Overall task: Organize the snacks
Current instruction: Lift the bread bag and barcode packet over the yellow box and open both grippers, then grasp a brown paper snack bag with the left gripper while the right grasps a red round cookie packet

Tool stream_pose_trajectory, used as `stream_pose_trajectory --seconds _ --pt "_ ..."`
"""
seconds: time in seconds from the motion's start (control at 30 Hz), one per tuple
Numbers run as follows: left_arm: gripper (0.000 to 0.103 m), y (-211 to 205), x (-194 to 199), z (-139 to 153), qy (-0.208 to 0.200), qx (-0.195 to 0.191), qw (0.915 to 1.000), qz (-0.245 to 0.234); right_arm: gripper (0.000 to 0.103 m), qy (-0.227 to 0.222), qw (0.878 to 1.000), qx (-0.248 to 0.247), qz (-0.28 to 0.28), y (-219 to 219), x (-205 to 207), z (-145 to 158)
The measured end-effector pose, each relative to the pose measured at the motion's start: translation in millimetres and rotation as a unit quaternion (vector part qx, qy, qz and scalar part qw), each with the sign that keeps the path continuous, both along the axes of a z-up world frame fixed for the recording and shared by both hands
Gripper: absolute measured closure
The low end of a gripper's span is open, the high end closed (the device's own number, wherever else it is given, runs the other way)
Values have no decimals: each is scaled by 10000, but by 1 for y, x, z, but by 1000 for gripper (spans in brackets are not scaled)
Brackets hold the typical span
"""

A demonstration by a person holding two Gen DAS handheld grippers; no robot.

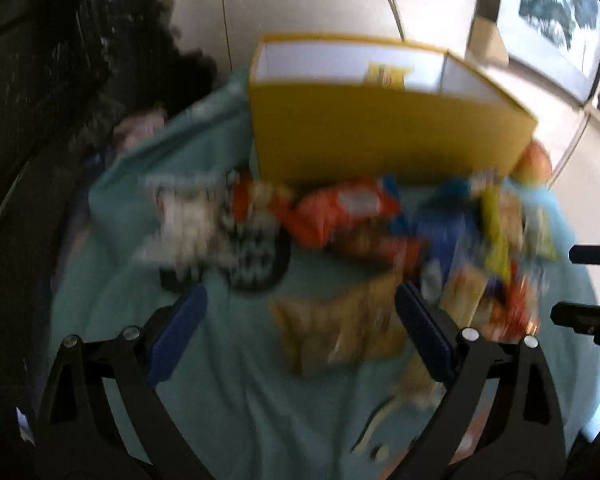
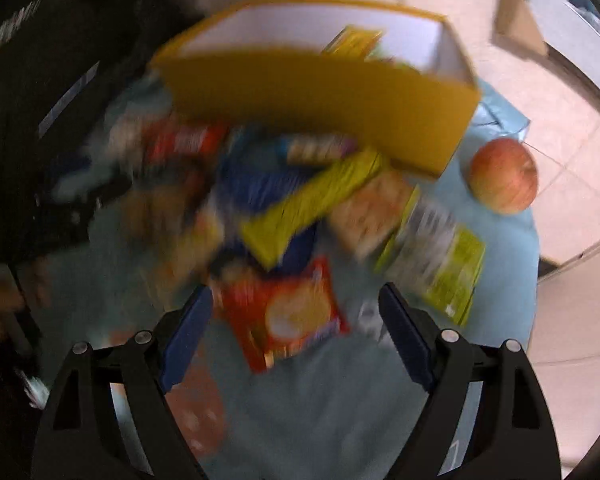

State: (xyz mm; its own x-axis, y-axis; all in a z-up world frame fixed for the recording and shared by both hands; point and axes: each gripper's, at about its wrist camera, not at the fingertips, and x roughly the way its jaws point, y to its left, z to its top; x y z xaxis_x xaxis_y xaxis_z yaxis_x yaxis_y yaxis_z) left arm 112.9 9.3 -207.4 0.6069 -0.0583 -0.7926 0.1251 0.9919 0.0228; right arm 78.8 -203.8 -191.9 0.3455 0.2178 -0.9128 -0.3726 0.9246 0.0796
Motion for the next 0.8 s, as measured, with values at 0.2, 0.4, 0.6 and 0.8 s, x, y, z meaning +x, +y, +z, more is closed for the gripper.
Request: stream_pose_trajectory --seconds 0.2,0.4,0.6,0.8 --pt "6 -1 -4 -15 100 -53 9999 -57 18 99 9998 -75 131 8 4 -21" --pt "6 -18 12 -38 254 195 9994 -99 18 196 9992 -296 180 21 18 -40" --pt "47 -23 17 -54 475 271 9981 -298 52 238 9977 -524 357 33 11 -43" --pt "64 -8 -6 -38 207 29 9990 -403 56 214 9997 -82 65 17 -1 -26"
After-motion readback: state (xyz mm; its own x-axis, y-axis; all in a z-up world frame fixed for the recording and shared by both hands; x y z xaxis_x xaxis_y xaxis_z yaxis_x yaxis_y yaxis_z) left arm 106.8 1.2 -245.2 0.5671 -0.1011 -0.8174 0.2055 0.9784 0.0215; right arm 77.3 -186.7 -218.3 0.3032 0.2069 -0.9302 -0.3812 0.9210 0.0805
